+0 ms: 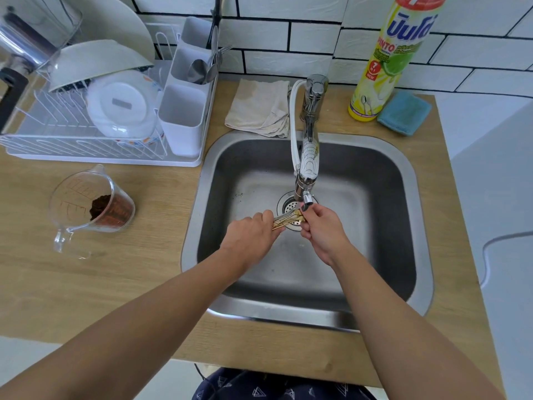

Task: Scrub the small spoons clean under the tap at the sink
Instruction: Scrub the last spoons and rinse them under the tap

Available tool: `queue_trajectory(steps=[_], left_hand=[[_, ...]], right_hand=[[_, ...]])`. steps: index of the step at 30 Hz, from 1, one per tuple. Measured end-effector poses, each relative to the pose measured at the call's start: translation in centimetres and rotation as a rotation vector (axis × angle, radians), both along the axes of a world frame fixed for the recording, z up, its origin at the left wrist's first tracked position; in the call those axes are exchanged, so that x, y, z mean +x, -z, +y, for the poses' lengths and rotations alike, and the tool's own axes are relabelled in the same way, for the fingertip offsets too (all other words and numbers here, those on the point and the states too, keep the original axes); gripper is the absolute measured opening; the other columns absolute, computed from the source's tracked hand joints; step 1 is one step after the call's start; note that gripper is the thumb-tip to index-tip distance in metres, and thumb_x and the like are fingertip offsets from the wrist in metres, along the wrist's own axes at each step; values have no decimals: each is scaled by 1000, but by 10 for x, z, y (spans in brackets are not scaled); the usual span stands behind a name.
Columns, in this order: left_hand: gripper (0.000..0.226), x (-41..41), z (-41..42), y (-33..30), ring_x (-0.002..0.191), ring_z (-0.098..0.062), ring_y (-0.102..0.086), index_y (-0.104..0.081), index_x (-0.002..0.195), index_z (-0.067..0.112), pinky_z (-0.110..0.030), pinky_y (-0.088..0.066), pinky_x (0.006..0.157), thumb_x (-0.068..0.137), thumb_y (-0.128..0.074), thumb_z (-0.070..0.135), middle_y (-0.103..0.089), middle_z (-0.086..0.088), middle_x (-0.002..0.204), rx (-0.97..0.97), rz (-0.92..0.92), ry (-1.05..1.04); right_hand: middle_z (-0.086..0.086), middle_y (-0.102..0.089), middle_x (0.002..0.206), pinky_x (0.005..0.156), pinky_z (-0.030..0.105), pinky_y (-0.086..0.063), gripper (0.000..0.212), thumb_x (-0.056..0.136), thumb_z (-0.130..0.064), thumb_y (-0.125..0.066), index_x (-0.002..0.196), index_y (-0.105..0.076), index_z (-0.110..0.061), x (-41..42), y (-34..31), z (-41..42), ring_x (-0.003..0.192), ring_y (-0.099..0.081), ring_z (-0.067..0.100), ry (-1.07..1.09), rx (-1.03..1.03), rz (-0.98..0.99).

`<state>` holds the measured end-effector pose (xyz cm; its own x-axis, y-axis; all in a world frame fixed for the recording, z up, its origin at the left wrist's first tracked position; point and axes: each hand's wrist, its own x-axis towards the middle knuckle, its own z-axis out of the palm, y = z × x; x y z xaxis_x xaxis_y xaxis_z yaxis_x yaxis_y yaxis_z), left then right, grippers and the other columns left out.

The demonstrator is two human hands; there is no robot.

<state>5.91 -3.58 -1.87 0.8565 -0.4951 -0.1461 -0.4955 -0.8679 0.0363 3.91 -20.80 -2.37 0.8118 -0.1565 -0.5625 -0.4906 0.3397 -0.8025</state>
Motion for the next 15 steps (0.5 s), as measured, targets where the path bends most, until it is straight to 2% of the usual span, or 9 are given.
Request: queue_trajectory(steps=[4, 8, 11, 13, 15], left_hand=[[30, -1, -5, 1, 65, -21, -49, -29, 93, 20, -33, -30, 50, 103, -30, 48, -60, -3, 89, -53, 28, -82], [25, -1, -4, 5, 60, -19, -48, -27, 91, 21, -31, -27, 47, 104, -34, 42, -58, -2, 87, -77, 32, -130], [24, -3, -1, 6, 51, -11, -38, -26, 91, 23, -27, -20, 42, 103, -36, 42, -55, 3, 80, -85, 56, -166], [30, -7, -3, 7, 53, -16, -44, -26, 90, 21, -29, -20, 44, 102, -35, 47, -51, 4, 76, -93, 54, -158], [35, -11, -6, 7, 60, -26, -57, -27, 91, 20, -31, -27, 48, 100, -36, 53, -53, 2, 74, -111, 62, -153]], right_hand=[[-8, -63, 61, 43, 17, -37, 18, 103, -20, -61, 93, -72, -9, 0, 0, 3, 48, -40, 4, 111, 55, 47], [-1, -65, 75, 51, 16, -46, 11, 101, -11, -63, 102, -72, -5, -6, 1, -4, 57, -51, 5, 104, 293, 47], [1, -63, 80, 55, 16, -49, 11, 99, -5, -62, 108, -69, -4, -11, 3, -7, 61, -54, 5, 47, 347, 25], [0, -59, 78, 53, 16, -46, 7, 99, -7, -63, 98, -69, -6, -10, 3, -6, 59, -49, 5, 22, 318, 4], [-2, -55, 73, 50, 16, -40, 15, 101, -11, -63, 87, -68, -10, -8, 1, -3, 56, -43, 5, 16, 261, -3]])
